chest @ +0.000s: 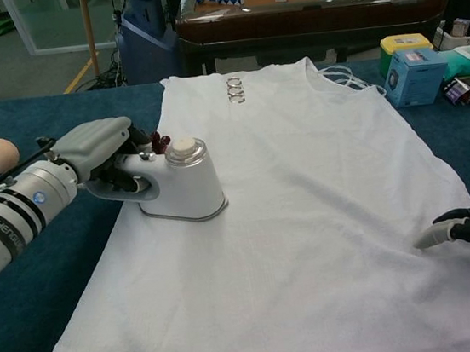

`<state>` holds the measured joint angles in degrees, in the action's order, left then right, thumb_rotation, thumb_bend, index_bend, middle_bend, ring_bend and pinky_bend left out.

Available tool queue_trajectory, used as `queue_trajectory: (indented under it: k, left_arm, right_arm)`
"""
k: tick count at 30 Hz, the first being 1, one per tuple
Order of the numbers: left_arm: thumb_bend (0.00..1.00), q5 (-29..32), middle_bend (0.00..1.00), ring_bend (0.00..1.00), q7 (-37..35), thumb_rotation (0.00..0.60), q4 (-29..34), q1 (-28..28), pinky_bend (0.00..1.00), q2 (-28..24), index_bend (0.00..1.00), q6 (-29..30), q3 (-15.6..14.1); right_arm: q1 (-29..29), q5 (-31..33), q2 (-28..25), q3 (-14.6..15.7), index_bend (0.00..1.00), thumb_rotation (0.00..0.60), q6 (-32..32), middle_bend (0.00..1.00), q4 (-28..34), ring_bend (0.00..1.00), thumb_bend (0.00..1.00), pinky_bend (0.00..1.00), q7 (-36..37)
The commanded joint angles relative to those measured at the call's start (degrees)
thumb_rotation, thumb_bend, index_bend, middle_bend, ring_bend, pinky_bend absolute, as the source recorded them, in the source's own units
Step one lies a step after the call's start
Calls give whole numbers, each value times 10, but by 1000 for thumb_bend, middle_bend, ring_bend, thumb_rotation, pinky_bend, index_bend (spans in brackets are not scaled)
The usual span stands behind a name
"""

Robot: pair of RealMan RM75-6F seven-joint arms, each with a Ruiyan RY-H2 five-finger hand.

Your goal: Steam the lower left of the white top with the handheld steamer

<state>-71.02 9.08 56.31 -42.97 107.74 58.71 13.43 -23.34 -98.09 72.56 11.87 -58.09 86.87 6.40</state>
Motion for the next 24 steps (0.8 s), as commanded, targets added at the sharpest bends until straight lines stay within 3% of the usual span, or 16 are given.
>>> queue_trajectory:
  k: [1,15,24]
  left_arm:
    - [275,-6,776,659,5,600,15,2,689,-3,646,4,-5]
    - [265,-37,768,650,69,600,117,-1,689,1,642,16,-35]
    - [264,-37,767,650,94,600,132,-9,689,24,641,16,-32]
  right_arm:
    - [0,0,0,1,32,600,1,121,0,30,1000,82,0]
    - [5,1,-3,7,32,600,-8,121,0,30,1000,82,5]
    - [5,-2,-2,9,32,600,-11,121,-2,30,1000,82,9]
